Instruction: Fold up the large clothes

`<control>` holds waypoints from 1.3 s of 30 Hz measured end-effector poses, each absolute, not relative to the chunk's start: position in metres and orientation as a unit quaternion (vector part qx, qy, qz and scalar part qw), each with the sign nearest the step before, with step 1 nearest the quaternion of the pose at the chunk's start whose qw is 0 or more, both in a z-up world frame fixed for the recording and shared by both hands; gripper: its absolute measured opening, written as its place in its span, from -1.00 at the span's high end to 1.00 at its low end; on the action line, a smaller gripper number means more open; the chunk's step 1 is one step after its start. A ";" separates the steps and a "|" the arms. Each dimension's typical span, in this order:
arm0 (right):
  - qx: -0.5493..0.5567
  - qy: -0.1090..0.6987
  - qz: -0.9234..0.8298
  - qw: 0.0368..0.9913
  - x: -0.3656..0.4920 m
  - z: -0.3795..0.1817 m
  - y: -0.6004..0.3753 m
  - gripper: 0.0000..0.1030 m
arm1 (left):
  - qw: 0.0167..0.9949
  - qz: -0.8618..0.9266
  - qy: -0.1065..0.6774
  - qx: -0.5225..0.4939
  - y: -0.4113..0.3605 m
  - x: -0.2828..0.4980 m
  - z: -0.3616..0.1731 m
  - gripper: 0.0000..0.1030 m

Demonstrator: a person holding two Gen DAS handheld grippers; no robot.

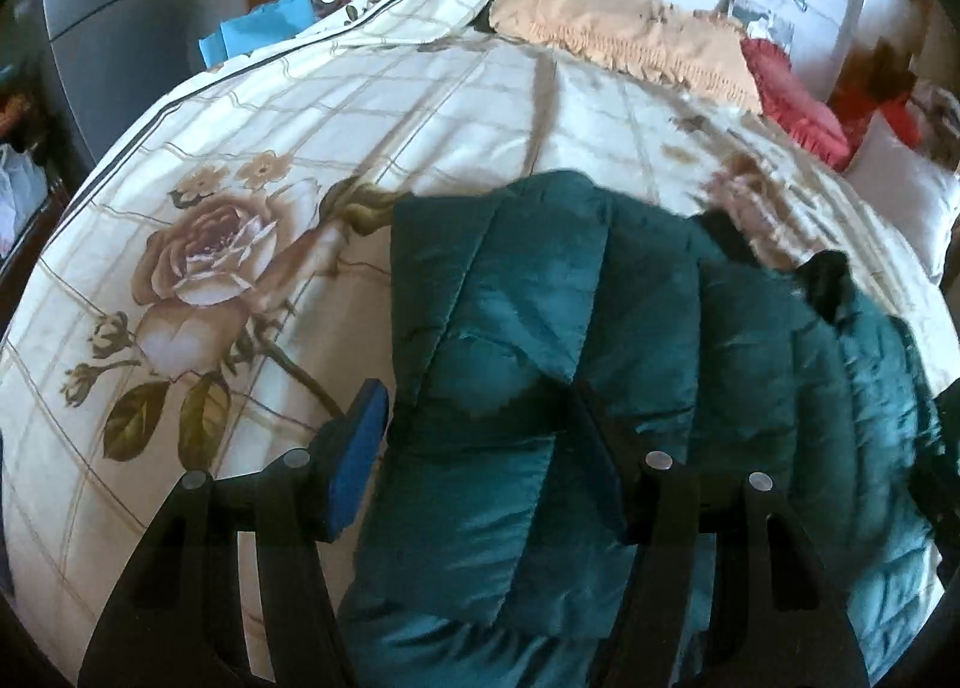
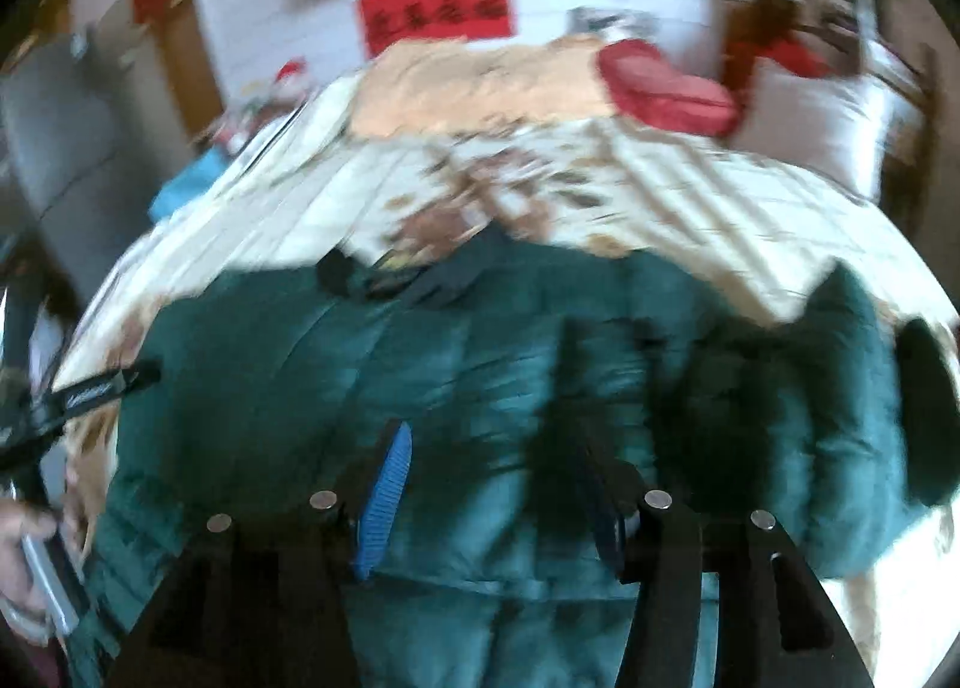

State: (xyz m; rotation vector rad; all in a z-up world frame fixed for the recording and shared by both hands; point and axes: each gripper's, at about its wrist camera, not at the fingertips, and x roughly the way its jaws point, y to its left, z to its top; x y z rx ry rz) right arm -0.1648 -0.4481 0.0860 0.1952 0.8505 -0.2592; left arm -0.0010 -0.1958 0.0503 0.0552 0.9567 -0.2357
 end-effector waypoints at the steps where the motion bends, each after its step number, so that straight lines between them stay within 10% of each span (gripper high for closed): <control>1: 0.083 0.416 -0.129 0.896 -0.156 0.078 -0.446 -0.01 | 0.881 -0.113 0.459 0.025 -0.195 -0.001 0.047 -0.20; 6: 0.076 0.441 -0.153 0.881 -0.118 0.040 -0.460 -0.01 | 0.887 -0.101 0.450 0.022 -0.194 0.001 0.037 -0.51; 39: 0.094 0.399 -0.148 0.900 -0.192 0.090 -0.445 -0.01 | 0.902 -0.143 0.407 0.007 -0.199 -0.040 0.082 -0.53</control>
